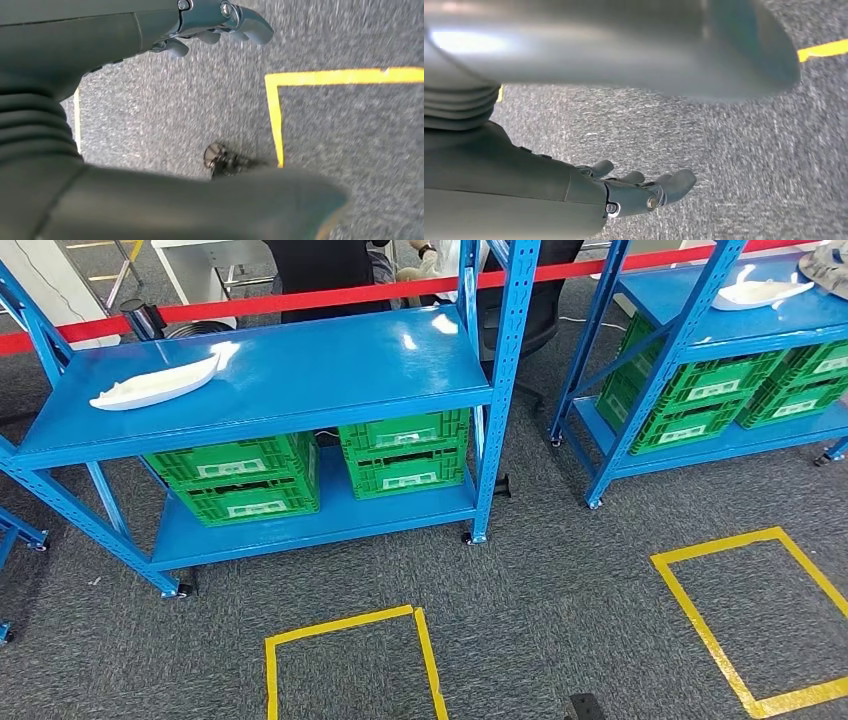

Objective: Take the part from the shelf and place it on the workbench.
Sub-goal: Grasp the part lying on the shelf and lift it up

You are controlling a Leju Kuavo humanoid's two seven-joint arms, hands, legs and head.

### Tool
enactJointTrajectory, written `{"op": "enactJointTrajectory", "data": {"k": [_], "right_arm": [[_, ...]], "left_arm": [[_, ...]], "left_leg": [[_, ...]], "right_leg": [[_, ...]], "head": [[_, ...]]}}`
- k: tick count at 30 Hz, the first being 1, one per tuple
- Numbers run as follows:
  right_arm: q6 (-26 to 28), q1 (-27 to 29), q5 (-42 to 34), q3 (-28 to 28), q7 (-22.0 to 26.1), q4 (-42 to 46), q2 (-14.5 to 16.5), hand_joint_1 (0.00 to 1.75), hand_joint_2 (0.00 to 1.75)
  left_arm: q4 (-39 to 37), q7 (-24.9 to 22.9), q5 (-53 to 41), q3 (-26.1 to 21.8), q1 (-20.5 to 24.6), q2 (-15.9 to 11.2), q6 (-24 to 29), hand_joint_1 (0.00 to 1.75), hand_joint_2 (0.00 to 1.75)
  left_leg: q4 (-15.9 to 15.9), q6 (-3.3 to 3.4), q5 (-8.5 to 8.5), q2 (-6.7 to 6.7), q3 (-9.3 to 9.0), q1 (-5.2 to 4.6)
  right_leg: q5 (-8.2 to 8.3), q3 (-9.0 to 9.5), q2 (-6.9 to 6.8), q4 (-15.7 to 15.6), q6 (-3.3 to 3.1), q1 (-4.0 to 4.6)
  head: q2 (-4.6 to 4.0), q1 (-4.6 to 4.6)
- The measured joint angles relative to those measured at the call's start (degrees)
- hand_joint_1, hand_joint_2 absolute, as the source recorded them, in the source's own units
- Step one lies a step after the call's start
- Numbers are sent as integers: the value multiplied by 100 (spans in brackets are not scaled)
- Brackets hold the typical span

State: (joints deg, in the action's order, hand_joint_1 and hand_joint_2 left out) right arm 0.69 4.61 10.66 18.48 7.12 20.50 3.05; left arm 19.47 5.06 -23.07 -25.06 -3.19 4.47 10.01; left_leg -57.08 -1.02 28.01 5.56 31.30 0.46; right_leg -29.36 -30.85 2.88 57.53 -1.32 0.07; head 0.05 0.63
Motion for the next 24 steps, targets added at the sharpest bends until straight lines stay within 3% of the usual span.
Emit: {"op": "enactJointTrajectory", "data": {"k": [4,8,24], "right_arm": [[21,-81,204,416,141,-85,76,0,0],[53,-165,413,833,281,-171,151,0,0],[105,-478,1355,2281,727,-476,412,0,0]], "left_arm": [[-80,129,-500,-469,128,102,222,0,0],[-159,294,-1041,-906,286,199,433,0,175],[-398,1203,-3407,-2124,1419,403,1243,0,175]], "left_leg": [[-3,2,1,0,1,0],[-6,3,2,0,1,0],[-13,3,-1,0,-1,0]], "right_leg": [[0,0,0,0,0,0],[0,1,0,0,1,0],[5,2,0,1,6,0]], "head": [[0,0],[-1,0],[-1,0]]}}
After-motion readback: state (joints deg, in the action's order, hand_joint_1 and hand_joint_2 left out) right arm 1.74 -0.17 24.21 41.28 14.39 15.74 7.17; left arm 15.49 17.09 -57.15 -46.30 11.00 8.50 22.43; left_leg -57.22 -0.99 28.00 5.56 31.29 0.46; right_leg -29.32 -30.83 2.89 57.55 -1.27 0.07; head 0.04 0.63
